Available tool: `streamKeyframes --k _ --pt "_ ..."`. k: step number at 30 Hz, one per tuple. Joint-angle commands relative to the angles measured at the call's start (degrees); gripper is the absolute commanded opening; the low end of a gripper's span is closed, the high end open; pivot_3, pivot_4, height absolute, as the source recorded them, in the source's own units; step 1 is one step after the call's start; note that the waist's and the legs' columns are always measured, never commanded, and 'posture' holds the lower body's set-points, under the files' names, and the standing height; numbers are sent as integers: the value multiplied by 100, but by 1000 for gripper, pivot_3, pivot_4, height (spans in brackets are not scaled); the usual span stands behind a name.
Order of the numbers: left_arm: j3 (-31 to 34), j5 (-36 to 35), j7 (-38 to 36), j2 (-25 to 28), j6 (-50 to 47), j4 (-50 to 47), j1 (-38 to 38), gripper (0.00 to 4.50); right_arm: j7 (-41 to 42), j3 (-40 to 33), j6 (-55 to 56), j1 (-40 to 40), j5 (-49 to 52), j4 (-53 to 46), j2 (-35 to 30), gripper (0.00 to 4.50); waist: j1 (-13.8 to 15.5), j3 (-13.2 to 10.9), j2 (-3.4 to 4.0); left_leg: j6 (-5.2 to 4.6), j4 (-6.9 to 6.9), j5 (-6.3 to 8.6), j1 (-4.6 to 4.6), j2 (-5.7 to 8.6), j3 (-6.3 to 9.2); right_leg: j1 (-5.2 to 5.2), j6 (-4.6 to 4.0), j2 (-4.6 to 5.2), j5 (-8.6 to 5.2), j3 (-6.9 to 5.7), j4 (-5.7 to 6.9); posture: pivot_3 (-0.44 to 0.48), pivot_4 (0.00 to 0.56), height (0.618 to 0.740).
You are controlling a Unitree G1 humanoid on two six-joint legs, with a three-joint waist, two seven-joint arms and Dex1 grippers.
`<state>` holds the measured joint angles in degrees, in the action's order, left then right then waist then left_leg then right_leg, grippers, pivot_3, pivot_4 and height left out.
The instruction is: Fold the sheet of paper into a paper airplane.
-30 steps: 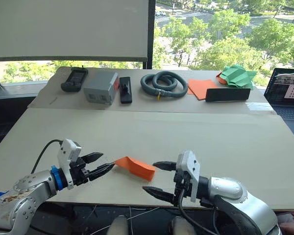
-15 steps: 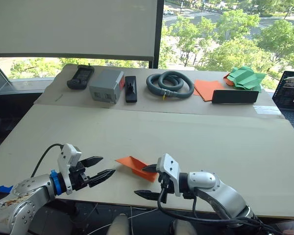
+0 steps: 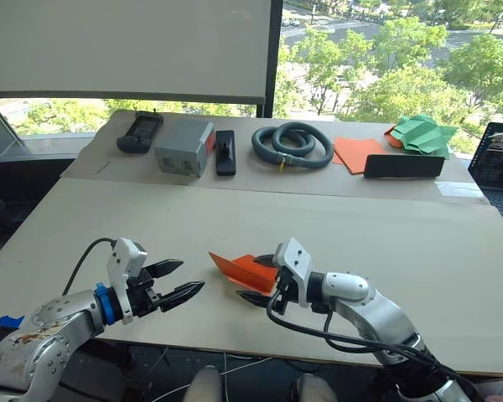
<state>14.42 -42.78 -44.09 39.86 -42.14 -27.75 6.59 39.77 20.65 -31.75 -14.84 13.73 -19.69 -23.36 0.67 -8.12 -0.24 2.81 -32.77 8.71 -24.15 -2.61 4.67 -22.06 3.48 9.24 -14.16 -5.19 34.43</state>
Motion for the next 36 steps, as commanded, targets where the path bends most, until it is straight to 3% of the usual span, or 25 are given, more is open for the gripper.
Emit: streamKeyframes --k 1,14,15,22,36 --pt "30 -36 -44 37 81 -88 -71 4471 -32 -258 -23 -75 205 -217 124 4404 -2 0 0 0 0 0 2 -1 0 0 0 0 0 0 4 0 150 711" --pt "59 -99 -21 102 -36 -143 -159 4471 -6 -84 262 -72 -193 108 94 4404 -2 1 -1 -2 -4 -2 9 -3 -5 0 -1 -1 0 5 22 0 150 711" --pt "60 -100 -21 103 -39 -145 -158 4500 -5 -68 284 -78 -229 156 101 3867 -2 1 -1 -3 -5 -2 10 -3 -5 0 -1 -1 0 6 25 0 150 711" --pt "90 -143 -10 126 -104 -220 -109 4500 83 -188 228 -103 -113 85 155 1551 -5 2 -3 -2 -5 -2 26 -5 -6 1 -5 -1 -2 9 47 0 150 711" --pt "67 -202 89 95 -215 -339 -86 4500 -5 153 626 -26 -752 459 68 1551 -2 3 -4 -2 -5 -1 30 -6 -9 1 -5 -1 -2 11 48 0 150 711"
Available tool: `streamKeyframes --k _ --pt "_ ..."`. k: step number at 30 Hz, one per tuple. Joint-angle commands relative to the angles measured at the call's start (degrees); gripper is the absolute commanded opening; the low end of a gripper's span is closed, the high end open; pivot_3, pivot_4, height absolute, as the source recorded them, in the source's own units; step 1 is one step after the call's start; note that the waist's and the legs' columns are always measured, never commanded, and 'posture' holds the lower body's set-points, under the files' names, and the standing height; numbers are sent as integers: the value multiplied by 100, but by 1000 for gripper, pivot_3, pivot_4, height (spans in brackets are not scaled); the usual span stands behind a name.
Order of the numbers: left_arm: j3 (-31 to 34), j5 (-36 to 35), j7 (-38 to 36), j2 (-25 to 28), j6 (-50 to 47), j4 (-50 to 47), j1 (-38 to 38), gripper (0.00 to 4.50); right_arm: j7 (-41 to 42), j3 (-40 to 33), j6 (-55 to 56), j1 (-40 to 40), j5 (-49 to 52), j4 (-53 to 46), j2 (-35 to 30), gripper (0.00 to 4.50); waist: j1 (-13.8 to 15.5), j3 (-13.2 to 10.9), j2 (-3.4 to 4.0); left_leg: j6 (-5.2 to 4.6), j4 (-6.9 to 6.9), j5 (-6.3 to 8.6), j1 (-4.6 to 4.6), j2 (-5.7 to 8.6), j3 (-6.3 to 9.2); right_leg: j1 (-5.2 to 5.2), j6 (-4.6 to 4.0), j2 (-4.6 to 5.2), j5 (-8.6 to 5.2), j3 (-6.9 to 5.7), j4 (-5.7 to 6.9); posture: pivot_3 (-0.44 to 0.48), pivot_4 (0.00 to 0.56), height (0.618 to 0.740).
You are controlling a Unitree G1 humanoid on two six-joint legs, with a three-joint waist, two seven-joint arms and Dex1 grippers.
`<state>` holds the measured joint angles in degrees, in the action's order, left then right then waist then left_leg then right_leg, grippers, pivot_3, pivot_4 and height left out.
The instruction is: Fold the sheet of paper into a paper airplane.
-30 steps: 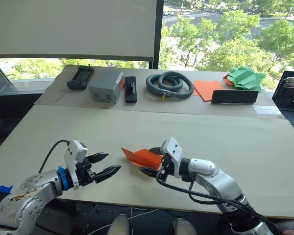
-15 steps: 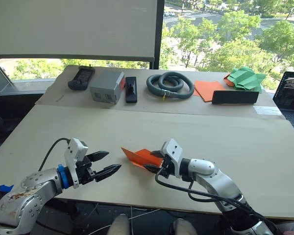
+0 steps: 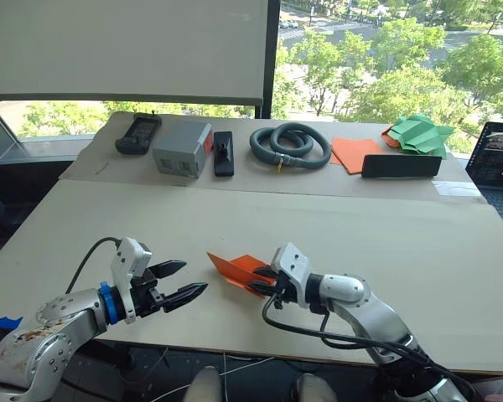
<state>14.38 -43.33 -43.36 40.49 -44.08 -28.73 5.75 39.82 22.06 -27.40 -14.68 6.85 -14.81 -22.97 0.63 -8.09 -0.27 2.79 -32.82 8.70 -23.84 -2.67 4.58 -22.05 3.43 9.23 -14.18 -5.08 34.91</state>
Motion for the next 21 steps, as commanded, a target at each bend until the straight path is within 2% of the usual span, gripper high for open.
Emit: streamKeyframes --k 1,4,9,15,18,21 --pt "65 -148 22 32 -23 -246 -1 4500 -17 9 190 -48 -87 -3 37 1551 3 0 0 0 0 0 0 0 0 0 0 0 0 0 0 0 150 711" --pt "58 -176 53 23 -38 -272 -6 4500 -38 -20 142 -76 -139 76 71 1551 0 1 -2 0 0 0 0 0 -1 1 0 0 0 1 1 0 150 711" --pt "-13 -171 11 72 -24 -303 -33 4500 -55 -39 151 -85 -193 138 108 20 -1 1 -2 -1 0 0 2 -1 -2 1 0 -1 0 1 2 0 150 711" --pt "-255 50 -117 186 120 -253 -218 4500 -264 -412 28 -7 -21 -48 257 20 7 1 -2 0 0 0 2 0 -3 0 0 -1 0 4 2 0 150 711" --pt "-435 95 -135 184 139 -296 -529 4500 -613 -1010 -192 35 223 -273 411 20 16 2 -3 0 0 0 2 0 -4 3 0 -1 0 4 2 0 150 711" --pt "-772 351 -155 134 325 -201 -990 4500 -1413 -1848 -397 -137 59 -172 455 20 36 1 -2 0 0 -1 1 0 -4 5 0 -1 0 4 2 0 150 711"
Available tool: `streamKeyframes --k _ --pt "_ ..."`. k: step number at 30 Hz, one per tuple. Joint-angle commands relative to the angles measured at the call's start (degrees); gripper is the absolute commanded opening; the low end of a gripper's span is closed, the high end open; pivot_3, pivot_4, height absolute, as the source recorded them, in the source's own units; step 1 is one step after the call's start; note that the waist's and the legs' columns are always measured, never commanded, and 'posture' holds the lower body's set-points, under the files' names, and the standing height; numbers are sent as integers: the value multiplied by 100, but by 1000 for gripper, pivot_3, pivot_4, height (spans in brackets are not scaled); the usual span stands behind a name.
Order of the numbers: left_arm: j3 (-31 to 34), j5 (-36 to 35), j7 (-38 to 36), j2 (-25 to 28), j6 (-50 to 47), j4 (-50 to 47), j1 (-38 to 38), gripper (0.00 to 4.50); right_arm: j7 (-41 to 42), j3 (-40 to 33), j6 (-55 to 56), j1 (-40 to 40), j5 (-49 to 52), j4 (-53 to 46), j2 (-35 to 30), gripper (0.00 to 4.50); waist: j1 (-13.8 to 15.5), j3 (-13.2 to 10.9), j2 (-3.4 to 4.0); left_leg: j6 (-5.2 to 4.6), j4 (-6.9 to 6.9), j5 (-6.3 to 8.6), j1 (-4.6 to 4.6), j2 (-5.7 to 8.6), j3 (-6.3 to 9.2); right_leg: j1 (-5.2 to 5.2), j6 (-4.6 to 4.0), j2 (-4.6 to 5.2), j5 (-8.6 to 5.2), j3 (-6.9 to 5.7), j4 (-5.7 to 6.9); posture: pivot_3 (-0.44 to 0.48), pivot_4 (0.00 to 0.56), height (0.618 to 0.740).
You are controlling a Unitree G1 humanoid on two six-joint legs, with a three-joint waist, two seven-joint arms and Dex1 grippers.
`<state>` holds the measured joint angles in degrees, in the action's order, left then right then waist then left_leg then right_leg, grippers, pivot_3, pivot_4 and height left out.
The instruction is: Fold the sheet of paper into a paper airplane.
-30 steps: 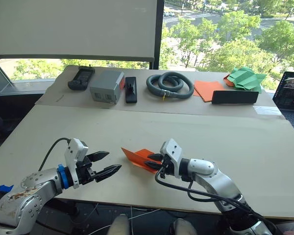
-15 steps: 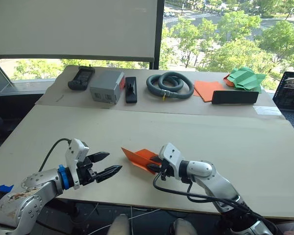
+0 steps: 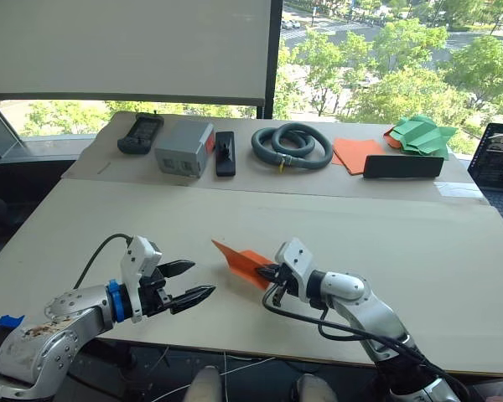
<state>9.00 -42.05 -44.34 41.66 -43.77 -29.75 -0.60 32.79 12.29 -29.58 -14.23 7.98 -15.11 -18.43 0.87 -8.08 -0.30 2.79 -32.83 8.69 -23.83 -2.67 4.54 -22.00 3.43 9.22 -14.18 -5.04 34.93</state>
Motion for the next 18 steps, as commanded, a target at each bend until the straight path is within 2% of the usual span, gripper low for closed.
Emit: streamKeyframes --k 1,4,7,11,18 --pt "-367 381 -71 -14 409 5 -493 4500 -1024 -1114 -311 -274 -158 -60 -11 20 20 0 0 2 0 -1 0 1 0 1 0 0 0 0 0 0 150 711" --pt "-693 642 -151 -160 683 282 -873 4500 -1811 -1697 -712 -489 -474 237 -119 20 14 4 3 1 -2 -7 2 3 -6 1 1 -1 1 8 0 0 150 711" --pt "-1024 734 -238 -419 830 395 -1276 4500 -2409 -2356 -1054 -706 -616 630 -258 20 14 4 2 -55 -1 -43 4 2 -6 3 0 -5 2 10 7 0 150 711" --pt "-1345 837 -318 -690 917 467 -1560 4500 -2728 -2515 -1176 -938 -864 1219 -572 20 -17 5 4 -64 -2 -49 4 4 -12 9 1 -6 3 22 5 0 150 711" --pt "-1526 964 -389 -840 1011 513 -1653 4500 -2864 -2464 -1321 -1026 -868 1668 -550 20 -131 5 5 -110 1 -77 25 3 -16 36 2 -37 4 78 8 0 150 711"
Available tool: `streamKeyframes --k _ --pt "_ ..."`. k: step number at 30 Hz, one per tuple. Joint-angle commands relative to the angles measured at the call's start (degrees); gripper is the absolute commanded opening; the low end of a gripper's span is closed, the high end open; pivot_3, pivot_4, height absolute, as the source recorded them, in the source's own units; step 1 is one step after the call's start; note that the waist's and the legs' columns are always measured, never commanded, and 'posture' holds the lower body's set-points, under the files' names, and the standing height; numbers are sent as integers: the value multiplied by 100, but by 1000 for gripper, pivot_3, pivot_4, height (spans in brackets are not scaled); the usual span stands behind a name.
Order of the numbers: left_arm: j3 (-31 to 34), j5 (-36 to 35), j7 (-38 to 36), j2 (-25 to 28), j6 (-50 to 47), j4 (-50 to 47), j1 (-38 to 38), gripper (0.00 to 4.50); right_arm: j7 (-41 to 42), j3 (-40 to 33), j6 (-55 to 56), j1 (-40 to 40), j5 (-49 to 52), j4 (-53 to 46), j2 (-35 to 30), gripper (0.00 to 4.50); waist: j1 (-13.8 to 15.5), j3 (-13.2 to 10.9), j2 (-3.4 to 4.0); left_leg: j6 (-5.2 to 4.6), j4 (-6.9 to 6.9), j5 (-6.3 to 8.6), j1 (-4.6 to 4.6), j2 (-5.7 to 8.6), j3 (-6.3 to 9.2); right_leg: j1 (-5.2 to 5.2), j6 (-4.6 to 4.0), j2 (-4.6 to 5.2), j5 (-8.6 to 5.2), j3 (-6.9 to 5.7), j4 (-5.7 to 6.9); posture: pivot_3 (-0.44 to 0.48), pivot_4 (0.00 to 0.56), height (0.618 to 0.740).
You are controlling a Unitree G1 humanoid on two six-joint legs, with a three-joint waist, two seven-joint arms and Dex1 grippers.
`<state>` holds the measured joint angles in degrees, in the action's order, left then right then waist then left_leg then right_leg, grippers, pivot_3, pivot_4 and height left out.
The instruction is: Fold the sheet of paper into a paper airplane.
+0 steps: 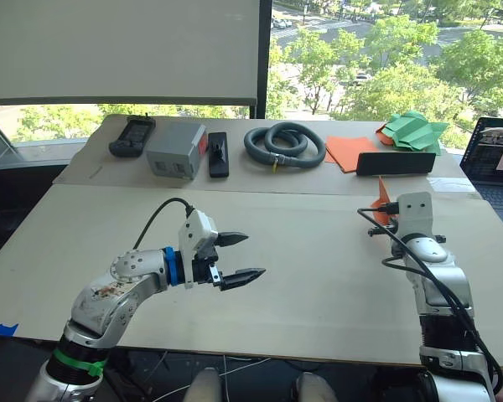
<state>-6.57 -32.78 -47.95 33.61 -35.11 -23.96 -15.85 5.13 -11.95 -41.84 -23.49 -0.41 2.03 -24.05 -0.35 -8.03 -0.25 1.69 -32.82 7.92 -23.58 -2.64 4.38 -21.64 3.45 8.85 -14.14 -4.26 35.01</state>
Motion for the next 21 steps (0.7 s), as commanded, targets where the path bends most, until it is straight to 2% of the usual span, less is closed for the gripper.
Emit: streamKeyframes --k 1,6,13,19,21 --pt "28 52 -34 -39 148 -64 -129 4500 -90 -26 -100 -103 -23 -21 14 20 -16 0 0 0 0 0 -1 0 0 -1 0 -1 0 3 -1 0 150 711" --pt "28 85 -71 -65 130 -95 -132 4500 -100 -42 -80 -109 11 88 51 20 -28 0 1 0 -1 0 -1 2 -8 -17 0 -3 0 19 -4 0 150 711" --pt "90 84 -102 -18 96 -106 -148 4500 -3 -171 305 -99 166 -310 68 2213 -29 -1 1 -1 -1 0 -4 4 -10 -18 0 -10 0 34 -4 0 150 711" --pt "558 22 127 47 51 -10 -18 4500 675 152 844 -16 525 -1469 31 4371 -39 -1 2 -1 0 0 -5 -2 -10 -27 0 -23 0 43 -3 0 150 711" --pt "812 213 388 -26 269 180 108 4500 1240 480 1041 225 783 -2107 5 4473 -47 0 5 0 0 0 -4 -7 -9 -30 -1 -29 -1 47 -3 0 150 711"
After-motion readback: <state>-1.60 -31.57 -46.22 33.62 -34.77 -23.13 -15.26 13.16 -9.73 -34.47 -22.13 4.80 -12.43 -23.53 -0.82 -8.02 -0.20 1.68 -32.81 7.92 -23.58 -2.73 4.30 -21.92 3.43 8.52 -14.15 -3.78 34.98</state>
